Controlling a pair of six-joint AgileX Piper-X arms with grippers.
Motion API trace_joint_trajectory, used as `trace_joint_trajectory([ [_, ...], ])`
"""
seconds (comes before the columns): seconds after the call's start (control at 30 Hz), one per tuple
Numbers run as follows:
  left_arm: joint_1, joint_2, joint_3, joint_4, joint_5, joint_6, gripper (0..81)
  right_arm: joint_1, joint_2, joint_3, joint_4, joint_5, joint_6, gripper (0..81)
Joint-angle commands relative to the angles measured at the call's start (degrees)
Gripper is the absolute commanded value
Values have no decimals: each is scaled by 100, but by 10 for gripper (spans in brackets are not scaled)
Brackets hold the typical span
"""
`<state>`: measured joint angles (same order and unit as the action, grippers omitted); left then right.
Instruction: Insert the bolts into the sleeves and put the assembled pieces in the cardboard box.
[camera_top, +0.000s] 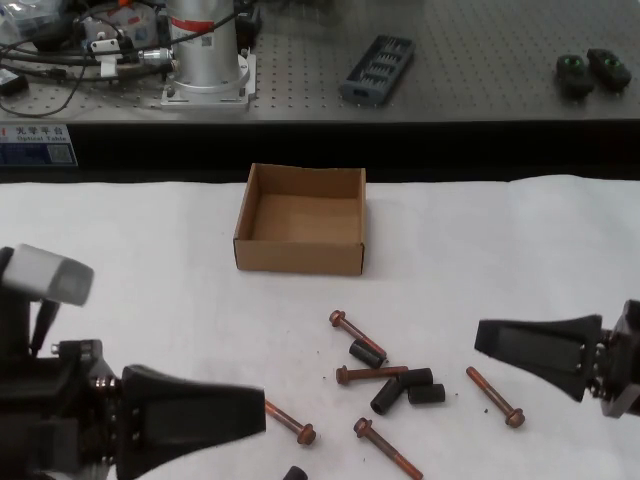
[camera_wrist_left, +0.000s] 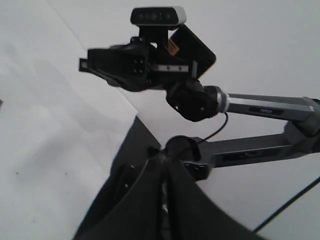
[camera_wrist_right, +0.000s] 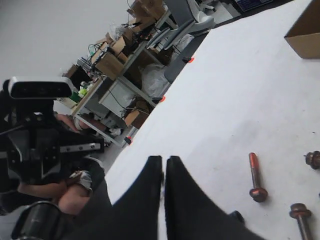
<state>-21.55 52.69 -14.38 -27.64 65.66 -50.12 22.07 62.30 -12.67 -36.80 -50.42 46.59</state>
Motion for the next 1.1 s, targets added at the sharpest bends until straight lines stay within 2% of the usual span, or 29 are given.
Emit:
trace_joint_trajectory([
  [0.0, 19, -44, -60, -95, 293, -771, 33, 9, -44, -18, -392, 150, 574, 43],
  [0.13, 19, -44, -60, -71, 254, -844, 33, 9, -44, -18, -426, 140, 778, 43],
  [0.4, 19, -44, -37, -71, -568, -778, 33, 9, -44, -18, -438, 203, 884, 43],
  [0.5, 19, -44, -14, -71, -630, -776, 33, 9, -44, -18, -438, 203, 950, 43],
  [0.6, 19, -44, -16, -71, -716, -1136, 33, 9, -44, -18, -438, 179, 1279, 43],
  [0.7, 19, -44, -16, -71, -1214, -879, 33, 9, -44, -18, -671, 181, 1245, 43],
  [0.8, 19, -12, -34, -71, -1642, -228, 33, 9, -44, -131, -987, 181, 758, 43],
  [0.87, 19, 93, -96, -71, -1656, 307, 33, 9, -44, -313, -841, 163, 383, 43],
  [1.0, 19, 521, -318, 285, -1932, 1648, 33, 9, -28, -870, 501, 403, -1016, 43],
  [1.07, 19, 850, -535, 741, -2119, 2577, 33, 9, -29, -1171, 1548, 829, -2099, 43],
])
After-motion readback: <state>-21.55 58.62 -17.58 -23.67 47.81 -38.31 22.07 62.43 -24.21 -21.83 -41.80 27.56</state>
